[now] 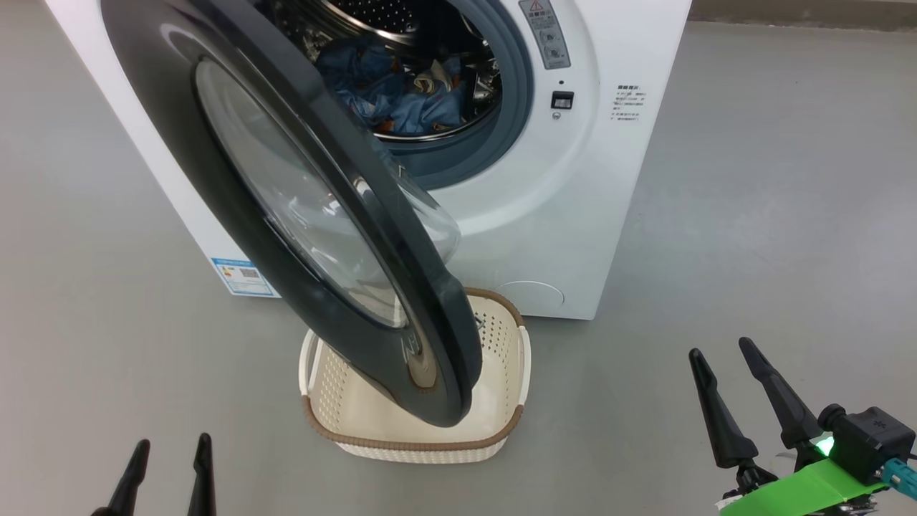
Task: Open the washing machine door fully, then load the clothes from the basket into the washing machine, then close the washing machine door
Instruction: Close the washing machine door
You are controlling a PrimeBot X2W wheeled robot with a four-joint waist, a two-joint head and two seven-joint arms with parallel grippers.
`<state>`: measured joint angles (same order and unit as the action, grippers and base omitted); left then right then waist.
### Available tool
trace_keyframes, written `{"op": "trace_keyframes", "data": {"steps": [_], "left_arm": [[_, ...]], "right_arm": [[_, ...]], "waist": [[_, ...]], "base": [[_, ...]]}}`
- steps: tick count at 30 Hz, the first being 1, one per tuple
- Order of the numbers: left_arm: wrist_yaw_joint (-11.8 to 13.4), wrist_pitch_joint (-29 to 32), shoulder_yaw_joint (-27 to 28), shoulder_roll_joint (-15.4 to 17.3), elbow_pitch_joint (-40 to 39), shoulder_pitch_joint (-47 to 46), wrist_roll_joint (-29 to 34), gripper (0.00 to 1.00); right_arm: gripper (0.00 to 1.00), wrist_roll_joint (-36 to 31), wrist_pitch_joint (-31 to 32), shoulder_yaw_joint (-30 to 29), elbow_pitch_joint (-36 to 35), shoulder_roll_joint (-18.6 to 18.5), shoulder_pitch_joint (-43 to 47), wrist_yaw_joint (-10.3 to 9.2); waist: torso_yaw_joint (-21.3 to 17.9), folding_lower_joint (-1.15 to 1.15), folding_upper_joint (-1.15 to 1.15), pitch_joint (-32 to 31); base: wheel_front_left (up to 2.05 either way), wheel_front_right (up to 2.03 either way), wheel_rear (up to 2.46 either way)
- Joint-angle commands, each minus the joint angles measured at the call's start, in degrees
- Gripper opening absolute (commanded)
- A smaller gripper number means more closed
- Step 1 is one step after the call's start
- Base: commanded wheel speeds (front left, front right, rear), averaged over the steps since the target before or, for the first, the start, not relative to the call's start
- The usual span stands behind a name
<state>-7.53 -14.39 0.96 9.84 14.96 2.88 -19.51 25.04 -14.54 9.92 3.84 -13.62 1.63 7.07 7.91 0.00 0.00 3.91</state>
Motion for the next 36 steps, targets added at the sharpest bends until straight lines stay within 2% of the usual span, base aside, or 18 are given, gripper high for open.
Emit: {"op": "trace_keyframes", "data": {"steps": [1,17,18,19,20,21,23,24,30,36], "left_arm": [[0.04,-0.61,2.58,0.46,-1.77,-0.53,1.36,1.0],[0.04,-0.61,3.31,-1.96,-3.53,-0.83,3.71,1.0],[0.04,-0.61,3.18,-2.09,-3.63,-0.89,3.73,1.0],[0.04,-0.61,3.11,-2.22,-3.69,-0.94,3.74,1.0],[0.04,-0.61,3.11,-2.22,-3.69,-0.94,3.74,1.0],[0.04,-0.61,2.94,-2.34,-3.73,-1.03,3.76,1.0],[0.04,-0.61,2.71,-2.57,-3.87,-1.22,3.81,1.0],[0.04,-0.61,2.33,-2.75,-3.91,-1.38,3.86,1.0],[0.04,-0.61,2.03,-3.15,-3.82,-1.61,4.02,1.0],[0.04,-0.61,2.02,-3.37,-3.86,-0.86,4.11,1.0]], "right_arm": [[1.0,-0.28,-0.46,1.18,-1.34,-1.05,-1.32,0.42],[1.0,-0.27,-0.46,1.9,-0.21,-1.18,-2.79,0.42],[0.86,-0.29,-0.46,1.9,0.09,-1.11,-3.17,0.42],[0.66,-0.34,-0.46,2.05,0.48,-1.03,-3.6,0.42],[0.66,-0.34,-0.46,2.05,0.48,-1.03,-3.6,0.42],[0.46,-0.39,-0.46,2.31,0.89,-1.0,-4.05,0.42],[0.21,-0.53,-0.46,2.73,1.65,-0.8,-5.09,0.42],[0.0,-0.56,-0.46,3.4,2.07,-0.67,-6.3,0.42],[0.0,-0.58,-0.46,4.99,1.67,-0.37,-10.45,0.42],[0.0,-0.55,-0.46,6.48,-2.03,-0.16,-14.93,0.42]], "waist": [[0.04,0.0,0.0,-0.07],[2.24,0.0,0.0,1.15],[2.54,0.0,0.0,1.33],[2.82,0.0,0.0,1.44],[2.82,0.0,0.0,1.44],[3.19,0.0,0.0,1.52],[3.91,0.0,0.0,1.65],[4.68,0.0,0.0,1.69],[6.75,0.0,0.0,1.35],[7.96,0.0,0.0,0.05]], "base": [[0.0,0.0,0.0],[0.0,0.0,0.0],[0.0,0.0,0.0],[0.0,0.0,0.0],[0.0,0.0,0.0],[0.0,0.0,0.0],[0.0,0.0,0.0],[0.0,0.0,0.0],[0.0,0.0,0.0],[0.0,0.0,0.0]]}}
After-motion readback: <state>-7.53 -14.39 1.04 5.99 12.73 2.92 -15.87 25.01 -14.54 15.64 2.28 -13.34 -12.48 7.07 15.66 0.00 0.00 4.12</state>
